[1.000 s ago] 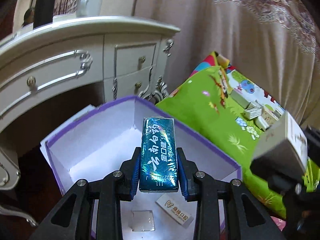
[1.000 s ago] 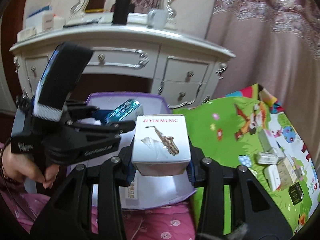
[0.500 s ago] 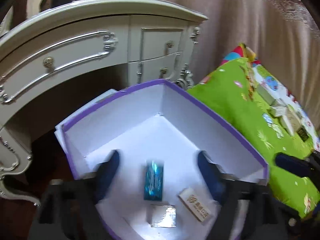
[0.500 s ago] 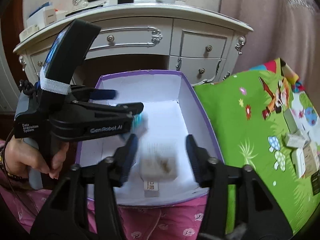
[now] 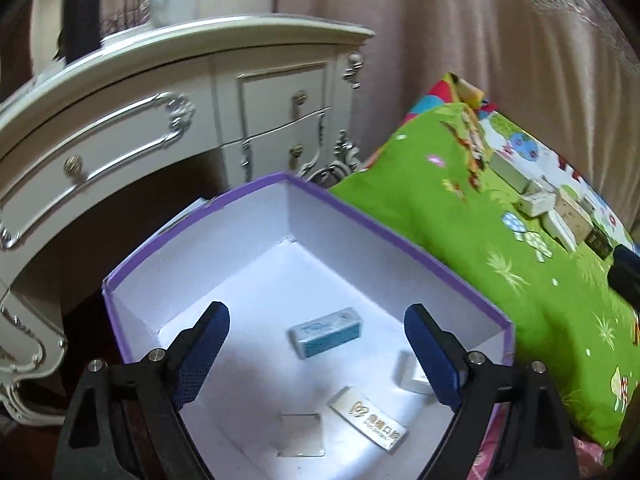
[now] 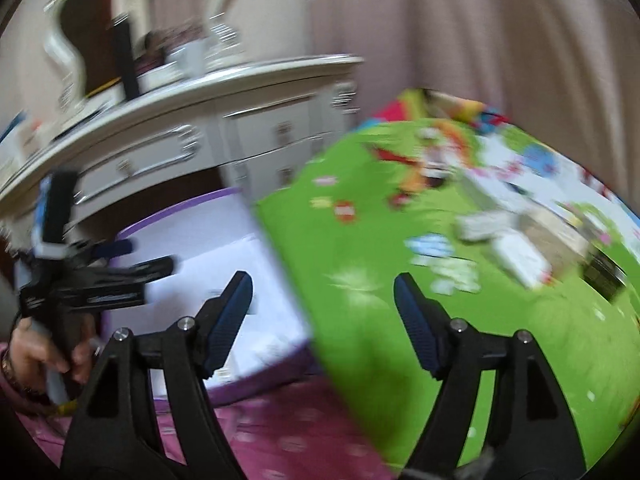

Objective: Organize rigid objects
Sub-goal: 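Lower into the storage box and open the left tool while the right tool releases, then return to the table and grasp the black barcode box with the right tool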

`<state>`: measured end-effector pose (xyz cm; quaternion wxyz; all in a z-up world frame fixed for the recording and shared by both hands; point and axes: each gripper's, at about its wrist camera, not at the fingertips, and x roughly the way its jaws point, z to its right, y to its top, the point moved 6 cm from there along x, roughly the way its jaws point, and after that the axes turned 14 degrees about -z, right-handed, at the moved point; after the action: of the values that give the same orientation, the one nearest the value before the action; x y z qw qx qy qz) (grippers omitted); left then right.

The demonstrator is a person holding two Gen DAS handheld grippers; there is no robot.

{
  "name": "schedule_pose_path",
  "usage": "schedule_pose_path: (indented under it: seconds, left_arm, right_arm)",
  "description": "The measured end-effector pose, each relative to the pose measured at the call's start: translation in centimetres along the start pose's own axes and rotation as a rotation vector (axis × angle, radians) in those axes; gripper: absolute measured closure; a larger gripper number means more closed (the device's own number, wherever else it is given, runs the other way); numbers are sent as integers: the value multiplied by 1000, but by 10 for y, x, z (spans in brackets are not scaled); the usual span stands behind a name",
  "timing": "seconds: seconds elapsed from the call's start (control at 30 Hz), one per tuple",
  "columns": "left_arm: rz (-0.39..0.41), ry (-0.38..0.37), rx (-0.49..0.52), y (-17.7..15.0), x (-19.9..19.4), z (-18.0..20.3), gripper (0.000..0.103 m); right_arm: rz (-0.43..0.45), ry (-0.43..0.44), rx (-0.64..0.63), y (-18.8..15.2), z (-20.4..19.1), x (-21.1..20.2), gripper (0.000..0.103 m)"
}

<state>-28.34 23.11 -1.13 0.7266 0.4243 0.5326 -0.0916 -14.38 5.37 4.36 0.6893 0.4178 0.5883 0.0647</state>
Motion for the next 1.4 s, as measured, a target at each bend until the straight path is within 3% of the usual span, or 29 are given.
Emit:
schedule_pose_path:
  seconds: [0.17,0.27,0.4,0.53,0.67,0.7,0.8,0.9,1.0,1.17,1.37,1.4]
  left_arm:
    - [0,-41,114,10,-1,47,13]
    - [-41,-151,217,12,2,101,10]
    - [-153,-337,354,16,20,191,9]
    - [-187,-353,449,24,51,266,9]
    - [-253,-348,427,28,90,309,8]
    - [-232,-328,402,31,96,316,5]
    - [-198,-309,359,38,103,334,0]
    - [-137,-237,364,41,110,342,0]
    - [-146,-140,426,39,115,353,0]
    - [-146,-161,436,36,116,355,0]
    - [-146,-163,438,37,115,355,0]
    - [-146,-167,440,37,112,352,0]
  right_arm:
    - [-12,-153,221,-30,99,-19,17]
    - [-84,-249,361,-64,157,-22,17]
    - [-158,-325,516,-107,220,-29,17]
    - [-201,-378,558,-127,255,-30,17]
    - [-268,-399,514,-131,286,-13,17]
    - [-309,-413,494,-132,296,-5,16]
    - [-292,-386,489,-131,317,1,7]
    - [-289,-364,454,-122,337,9,3]
    - [-293,-304,380,-103,357,27,1]
    - [-314,-209,211,-57,384,63,0]
    - [-370,-218,34,-4,393,101,0]
    - [-379,-182,52,-2,393,104,7]
